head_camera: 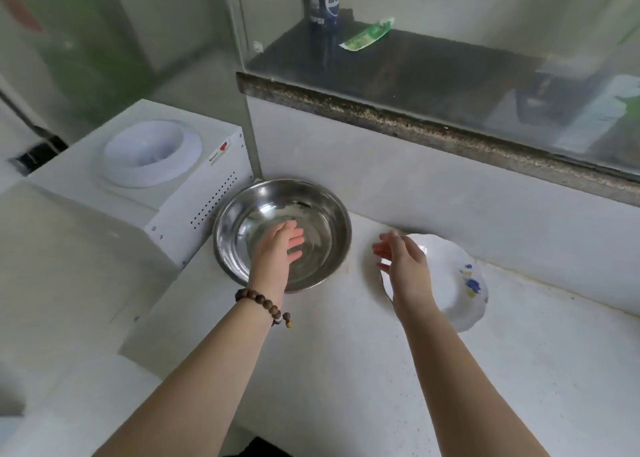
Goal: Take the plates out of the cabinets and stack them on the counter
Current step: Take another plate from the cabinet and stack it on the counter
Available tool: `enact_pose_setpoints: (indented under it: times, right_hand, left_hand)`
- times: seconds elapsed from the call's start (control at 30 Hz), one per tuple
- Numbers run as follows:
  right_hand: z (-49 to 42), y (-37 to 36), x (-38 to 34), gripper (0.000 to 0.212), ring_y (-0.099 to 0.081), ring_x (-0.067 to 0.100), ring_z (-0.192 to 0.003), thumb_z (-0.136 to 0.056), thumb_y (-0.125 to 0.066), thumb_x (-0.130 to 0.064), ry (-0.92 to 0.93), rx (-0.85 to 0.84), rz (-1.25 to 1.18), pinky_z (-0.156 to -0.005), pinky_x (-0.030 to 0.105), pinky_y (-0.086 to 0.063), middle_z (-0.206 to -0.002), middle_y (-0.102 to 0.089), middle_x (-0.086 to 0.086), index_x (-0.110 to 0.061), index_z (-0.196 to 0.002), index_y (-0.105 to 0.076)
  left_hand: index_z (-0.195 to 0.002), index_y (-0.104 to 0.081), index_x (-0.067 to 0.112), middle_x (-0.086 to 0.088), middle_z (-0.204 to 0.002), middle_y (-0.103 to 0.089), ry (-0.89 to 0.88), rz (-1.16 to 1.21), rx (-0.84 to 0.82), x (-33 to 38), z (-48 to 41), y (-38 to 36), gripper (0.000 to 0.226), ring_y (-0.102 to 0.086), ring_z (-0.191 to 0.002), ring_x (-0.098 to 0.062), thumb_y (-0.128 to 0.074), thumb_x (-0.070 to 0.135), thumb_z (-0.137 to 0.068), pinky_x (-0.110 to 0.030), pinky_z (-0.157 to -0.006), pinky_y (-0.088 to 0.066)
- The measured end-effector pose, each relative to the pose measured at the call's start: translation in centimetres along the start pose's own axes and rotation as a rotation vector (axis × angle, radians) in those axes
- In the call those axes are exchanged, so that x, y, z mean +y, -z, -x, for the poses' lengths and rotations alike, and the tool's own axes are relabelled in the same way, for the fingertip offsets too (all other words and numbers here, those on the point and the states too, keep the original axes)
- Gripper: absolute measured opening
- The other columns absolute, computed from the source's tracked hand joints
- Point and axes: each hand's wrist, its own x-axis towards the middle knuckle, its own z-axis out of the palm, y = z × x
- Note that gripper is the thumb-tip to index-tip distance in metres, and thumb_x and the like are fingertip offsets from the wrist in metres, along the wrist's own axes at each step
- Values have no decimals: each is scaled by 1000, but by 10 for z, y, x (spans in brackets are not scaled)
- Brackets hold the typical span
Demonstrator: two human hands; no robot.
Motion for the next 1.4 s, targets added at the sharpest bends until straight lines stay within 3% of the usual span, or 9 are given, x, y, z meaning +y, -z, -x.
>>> enact_pose_setpoints:
  times: [0.2,0.33,0.47,0.7,0.9,1.2,1.4]
  right_hand:
    - [20,-98,-1,23,-66,19,-85,-92,-53,-35,22,-290,69,-81,33,-51,-85,-71,1,-20,-81,-67]
    - [54,-170,6,20,-64,9,-75,-90,-56,-35,7,-476,120,-68,24,-48,-75,-70,-8,-23,-78,-68]
    - [96,-237,19,19,-63,18,-83,-94,-53,-23,13,-692,165,-79,34,-51,-81,-68,2,-17,-82,-65]
    - [174,-322,48,19,-63,18,-83,-94,-51,-24,47,-952,325,-83,39,-52,-80,-67,0,-21,-81,-64]
    - [230,-382,69,16,-63,19,-86,-95,-50,-21,70,-1088,403,-84,40,-52,-83,-66,3,-17,-86,-63]
    - [281,-474,90,18,-67,17,-84,-91,-50,-28,114,-1129,373,-75,33,-54,-80,-69,-2,-24,-82,-66]
    - [279,-515,94,19,-65,18,-83,-93,-49,-25,71,-1085,360,-73,32,-52,-81,-68,1,-20,-83,-65]
  left_hand:
    - [-98,-66,14,-9,-103,-70,-86,119,312,16,14,93,15,-67,-99,-17,-54,18,-91,-28,-80,-52]
    - [-92,-66,14,-4,-96,-69,-114,159,527,19,37,163,14,-65,-96,-20,-52,15,-92,-29,-77,-50]
    - [-96,-66,14,-7,-99,-68,-130,222,696,18,67,230,14,-64,-97,-21,-52,18,-95,-35,-82,-51]
    - [-100,-66,13,-7,-99,-69,-139,318,929,12,121,329,16,-64,-100,-21,-53,20,-94,-36,-87,-52]
    - [-98,-66,12,-8,-98,-69,-142,393,1078,6,155,402,15,-65,-100,-23,-52,18,-92,-37,-88,-52]
    - [-94,-66,15,-8,-96,-72,-171,436,1198,13,176,501,13,-68,-98,-20,-54,19,-91,-37,-87,-54]
    - [-93,-66,16,-10,-97,-72,-150,470,1210,10,166,534,13,-67,-99,-22,-53,18,-91,-39,-89,-54]
